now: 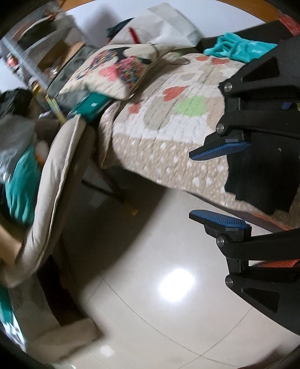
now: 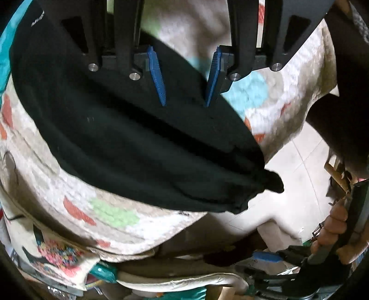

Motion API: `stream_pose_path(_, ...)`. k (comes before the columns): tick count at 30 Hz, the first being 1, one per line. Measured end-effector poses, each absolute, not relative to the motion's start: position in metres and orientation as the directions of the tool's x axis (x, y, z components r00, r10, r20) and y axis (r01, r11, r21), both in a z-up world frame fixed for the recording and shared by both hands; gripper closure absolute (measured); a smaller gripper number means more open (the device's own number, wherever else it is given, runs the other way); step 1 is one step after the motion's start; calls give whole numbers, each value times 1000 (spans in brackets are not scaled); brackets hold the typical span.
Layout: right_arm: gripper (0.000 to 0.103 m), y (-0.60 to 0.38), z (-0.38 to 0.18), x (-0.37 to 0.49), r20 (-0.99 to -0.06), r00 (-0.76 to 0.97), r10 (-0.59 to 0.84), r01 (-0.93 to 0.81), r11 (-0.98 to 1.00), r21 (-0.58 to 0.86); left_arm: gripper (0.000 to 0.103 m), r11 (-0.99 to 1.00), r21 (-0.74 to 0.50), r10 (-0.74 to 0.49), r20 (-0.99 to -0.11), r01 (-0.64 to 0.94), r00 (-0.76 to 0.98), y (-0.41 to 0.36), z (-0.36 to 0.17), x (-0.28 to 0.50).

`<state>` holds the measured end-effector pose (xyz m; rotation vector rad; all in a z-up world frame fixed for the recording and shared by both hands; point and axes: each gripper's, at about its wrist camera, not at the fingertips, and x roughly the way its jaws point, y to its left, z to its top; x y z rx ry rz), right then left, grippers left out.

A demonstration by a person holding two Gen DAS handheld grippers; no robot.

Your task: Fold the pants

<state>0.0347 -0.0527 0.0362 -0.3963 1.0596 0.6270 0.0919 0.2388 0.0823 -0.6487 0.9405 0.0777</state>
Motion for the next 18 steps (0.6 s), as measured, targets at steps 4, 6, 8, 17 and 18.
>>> stream_pose_path(4,64,-36,29,39,-897,356,261,-664,746,-46,60,783,-512,-220,-759,-352,613,250,83,88)
stream_pose_path(6,77,-27,28,37,-900,360,244,-674,736,-70,60,782,-516,-225,-756,-348,615,250,85,89)
stream_pose_path(8,100,-25,32,35,-901,349,257,-664,746,-45,60,783,-520,-231,-752,-341,617,248,86,89)
stream_pose_path(17,101,-34,41,16,-902,299,311,-634,771,55,60,784,-522,-238,-751,-334,616,246,86,90)
stream_pose_path(18,101,-34,41,14,-903,294,313,-636,770,60,60,785,-522,-239,-752,-334,614,245,86,90)
